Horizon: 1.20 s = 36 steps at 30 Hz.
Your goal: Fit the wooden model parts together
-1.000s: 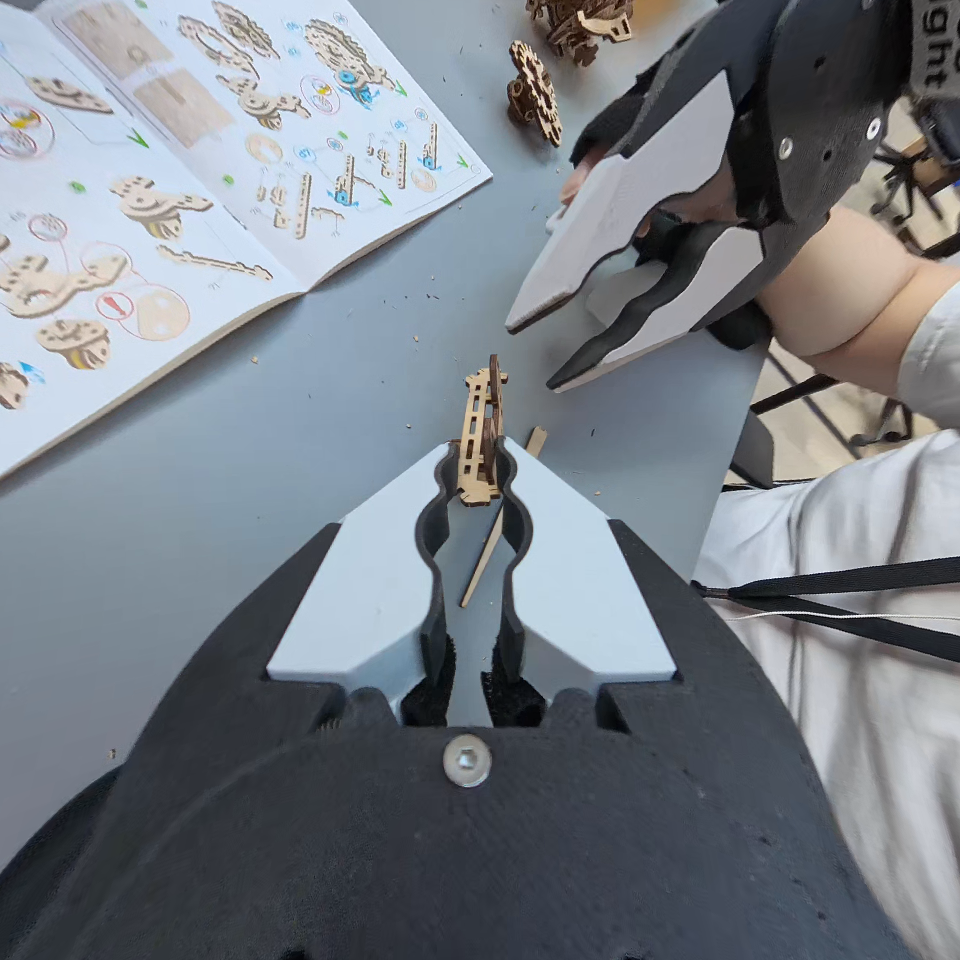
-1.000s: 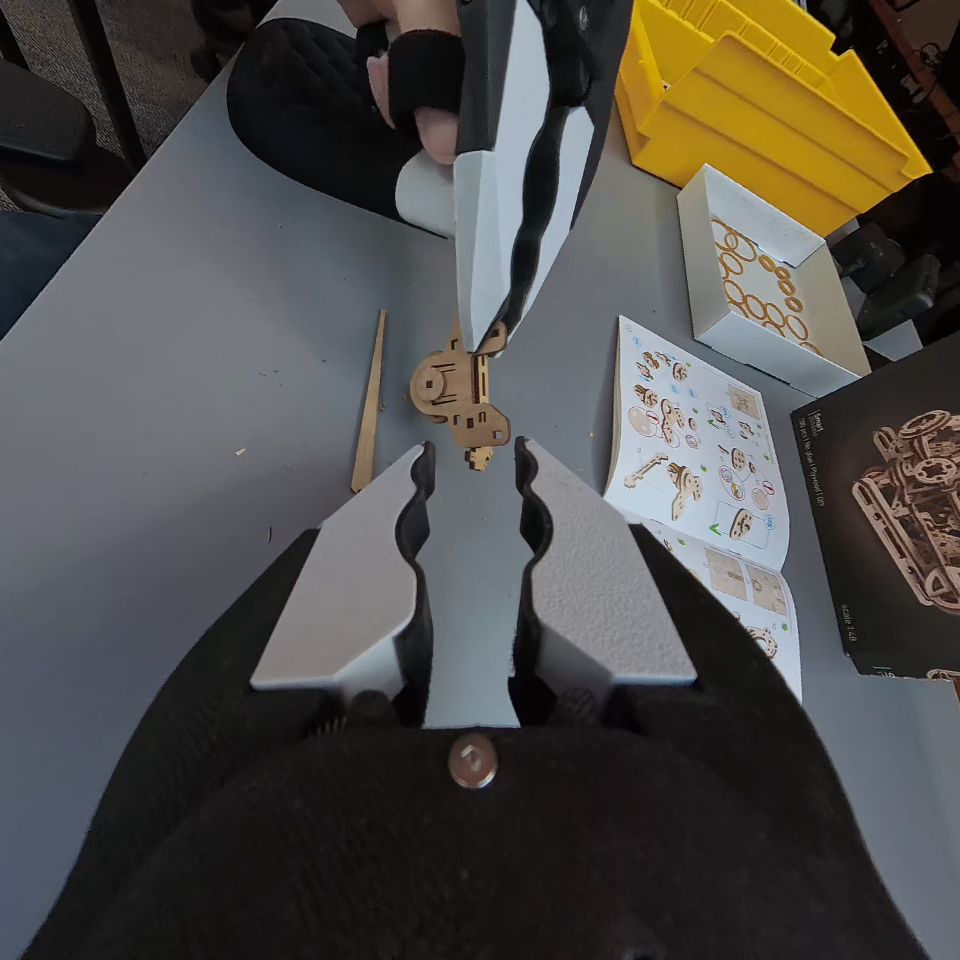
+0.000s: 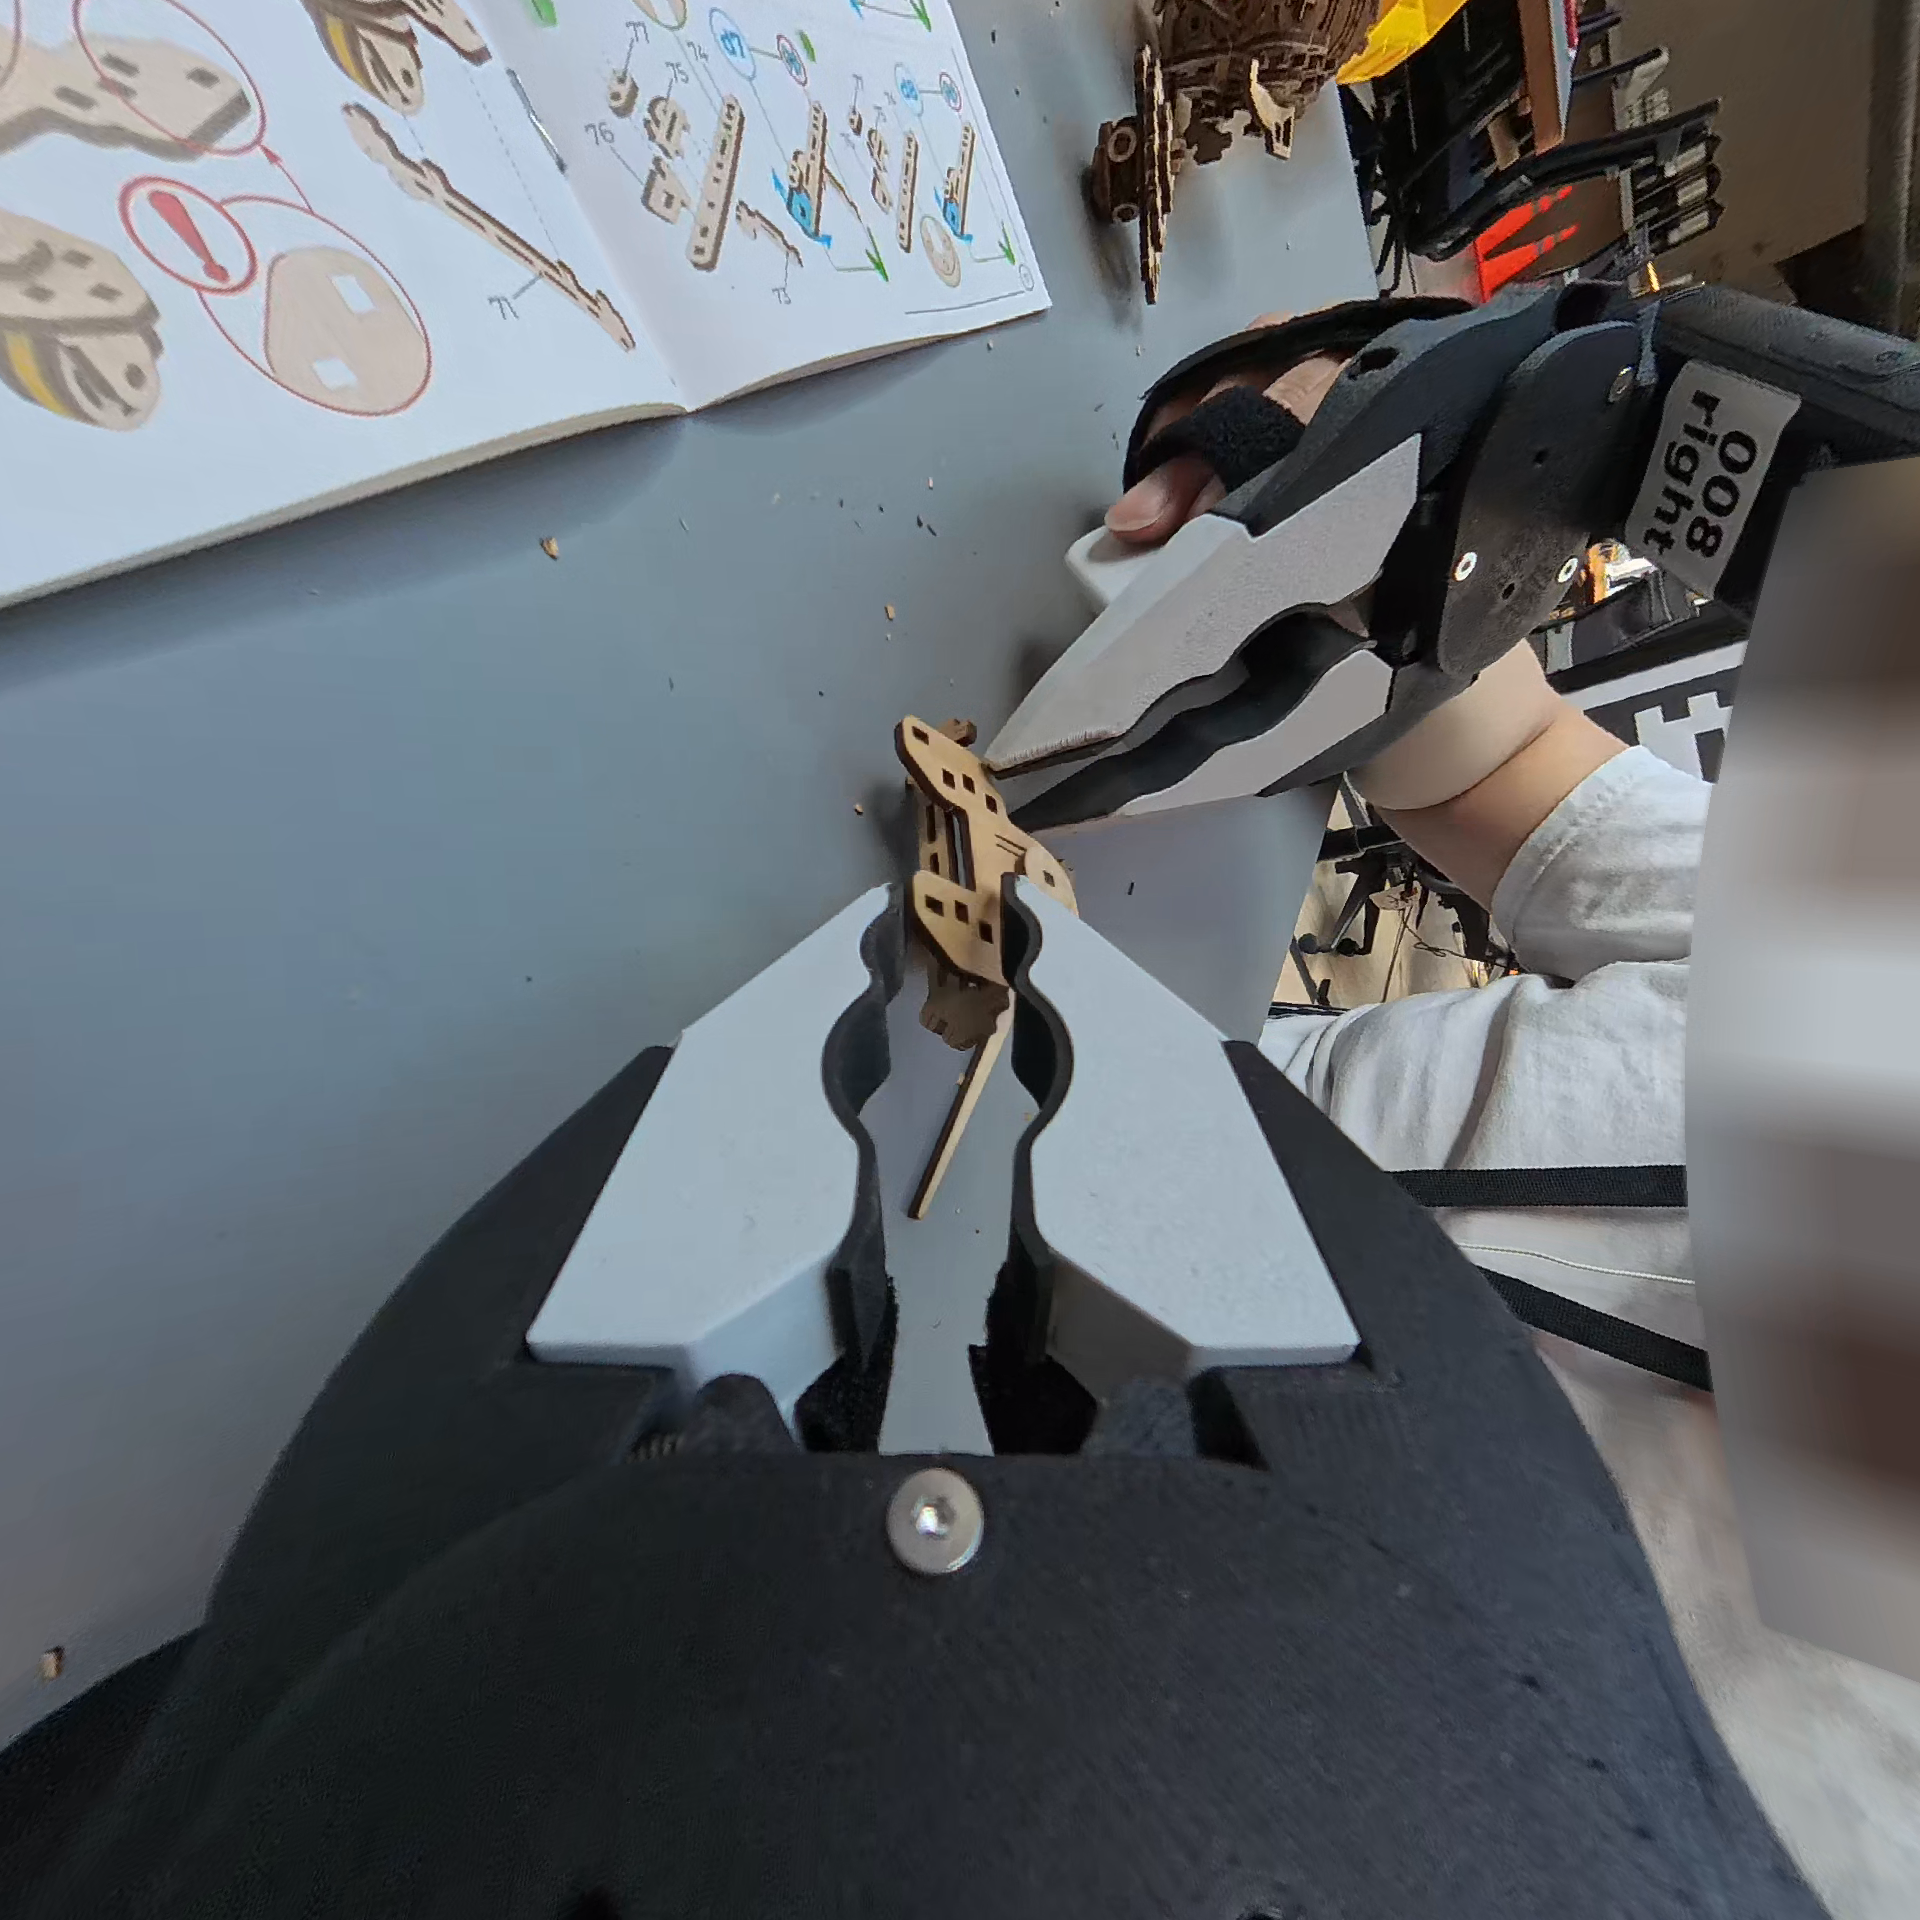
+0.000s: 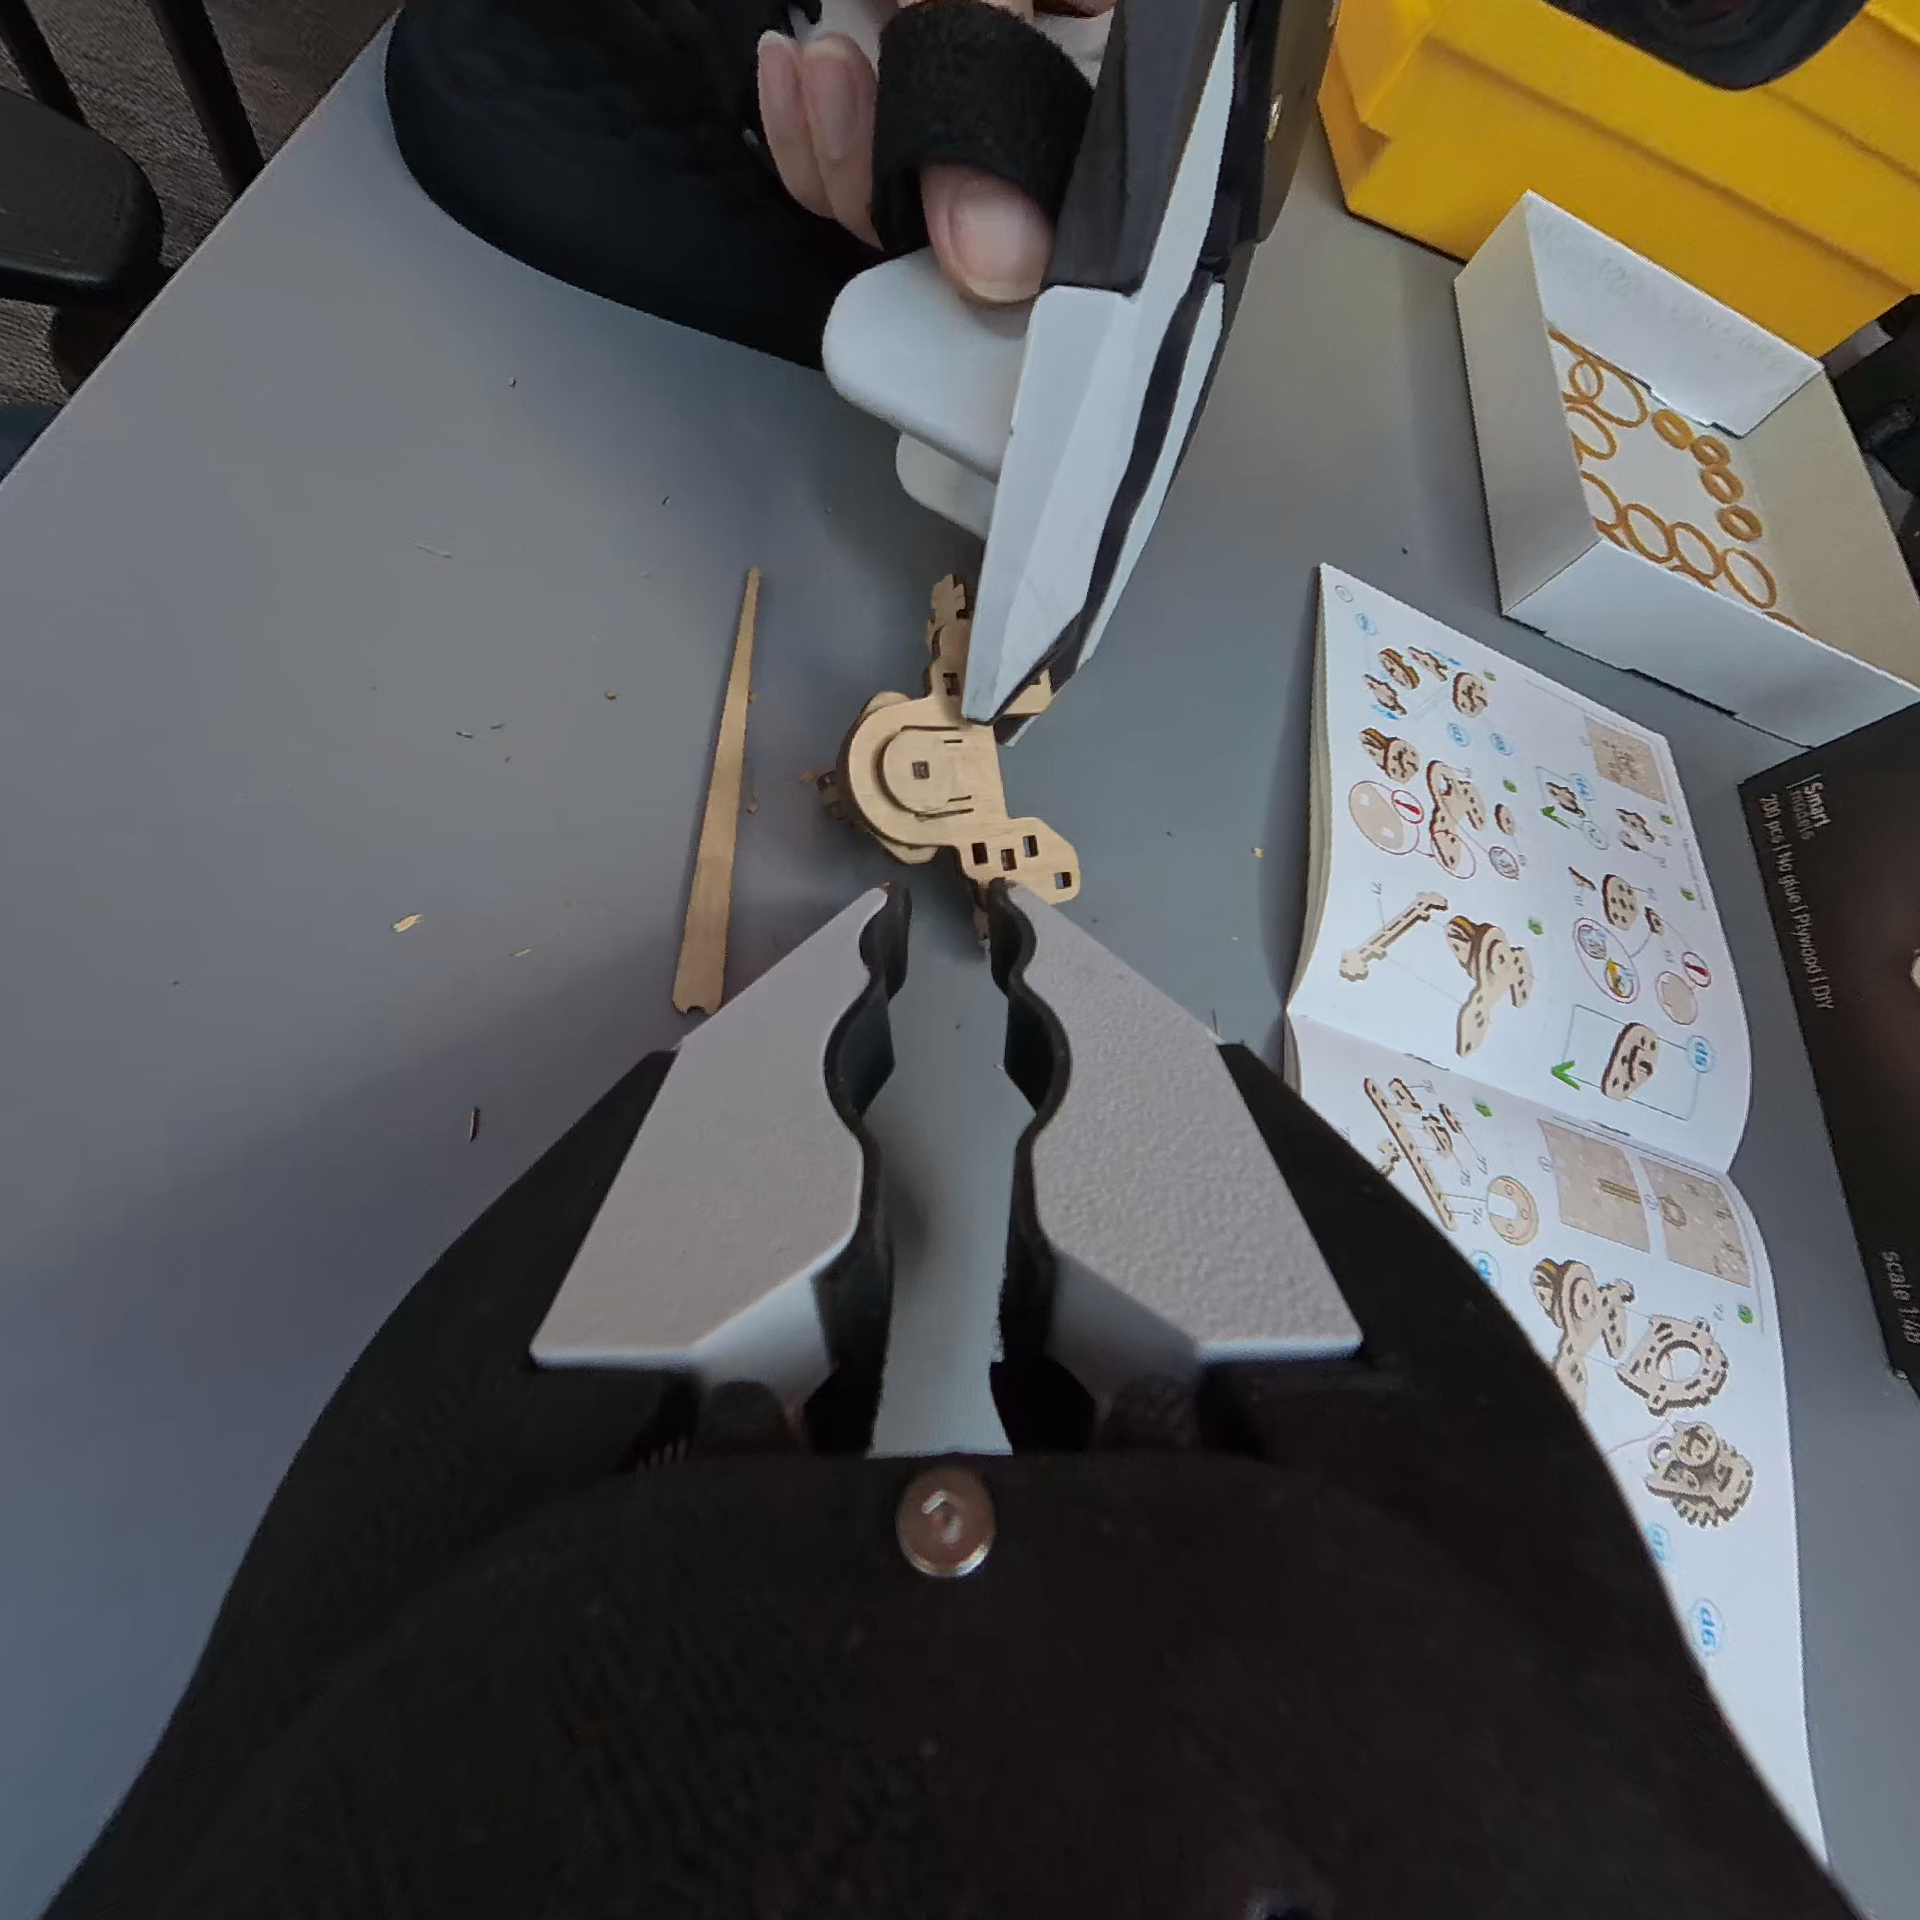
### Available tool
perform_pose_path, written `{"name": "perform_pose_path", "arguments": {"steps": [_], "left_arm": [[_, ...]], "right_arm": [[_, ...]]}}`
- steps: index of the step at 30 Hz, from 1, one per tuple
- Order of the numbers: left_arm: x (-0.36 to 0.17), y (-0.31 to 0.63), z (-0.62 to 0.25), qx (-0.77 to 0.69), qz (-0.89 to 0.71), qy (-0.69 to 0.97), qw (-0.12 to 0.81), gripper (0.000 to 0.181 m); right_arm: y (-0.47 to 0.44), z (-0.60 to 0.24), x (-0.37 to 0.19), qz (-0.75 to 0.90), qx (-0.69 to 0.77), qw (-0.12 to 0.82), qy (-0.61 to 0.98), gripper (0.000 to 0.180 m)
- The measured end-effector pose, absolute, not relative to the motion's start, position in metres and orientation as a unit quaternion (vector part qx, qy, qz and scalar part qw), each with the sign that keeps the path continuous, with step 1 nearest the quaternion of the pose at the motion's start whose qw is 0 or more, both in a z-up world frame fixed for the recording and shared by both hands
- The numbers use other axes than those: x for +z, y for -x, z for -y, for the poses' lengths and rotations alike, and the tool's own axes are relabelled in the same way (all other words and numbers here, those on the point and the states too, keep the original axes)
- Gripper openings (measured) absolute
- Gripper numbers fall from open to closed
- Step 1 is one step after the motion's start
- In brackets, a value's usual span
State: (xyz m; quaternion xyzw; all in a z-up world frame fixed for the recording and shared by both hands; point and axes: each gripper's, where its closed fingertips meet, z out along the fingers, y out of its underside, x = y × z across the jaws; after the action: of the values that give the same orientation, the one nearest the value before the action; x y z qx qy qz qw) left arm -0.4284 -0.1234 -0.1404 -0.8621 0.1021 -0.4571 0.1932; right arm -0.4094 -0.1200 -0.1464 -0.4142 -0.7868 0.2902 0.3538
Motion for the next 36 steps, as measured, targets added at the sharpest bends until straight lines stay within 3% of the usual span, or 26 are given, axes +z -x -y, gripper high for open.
{"name": "perform_pose_path", "arguments": {"steps": [6, 16, 22, 30, 36], "left_arm": [[-0.126, 0.441, 0.124, -0.445, -0.121, 0.855, 0.236, 0.030], [-0.131, 0.465, 0.140, -0.265, -0.236, 0.869, 0.346, 0.030], [-0.150, 0.467, 0.138, -0.230, -0.262, 0.881, 0.321, 0.031], [-0.161, 0.464, 0.133, -0.218, -0.299, 0.878, 0.303, 0.022], [-0.161, 0.460, 0.133, -0.208, -0.329, 0.869, 0.305, 0.006]], "right_arm": [[0.409, 0.119, -0.146, 0.783, 0.296, 0.352, 0.419, 0.014], [0.411, 0.113, -0.138, 0.772, 0.303, 0.365, 0.424, 0.014], [0.419, 0.099, -0.145, 0.767, 0.312, 0.326, 0.458, 0.023], [0.420, 0.097, -0.156, 0.731, 0.373, 0.232, 0.522, 0.023], [0.420, 0.100, -0.154, 0.724, 0.391, 0.219, 0.524, 0.005]]}}
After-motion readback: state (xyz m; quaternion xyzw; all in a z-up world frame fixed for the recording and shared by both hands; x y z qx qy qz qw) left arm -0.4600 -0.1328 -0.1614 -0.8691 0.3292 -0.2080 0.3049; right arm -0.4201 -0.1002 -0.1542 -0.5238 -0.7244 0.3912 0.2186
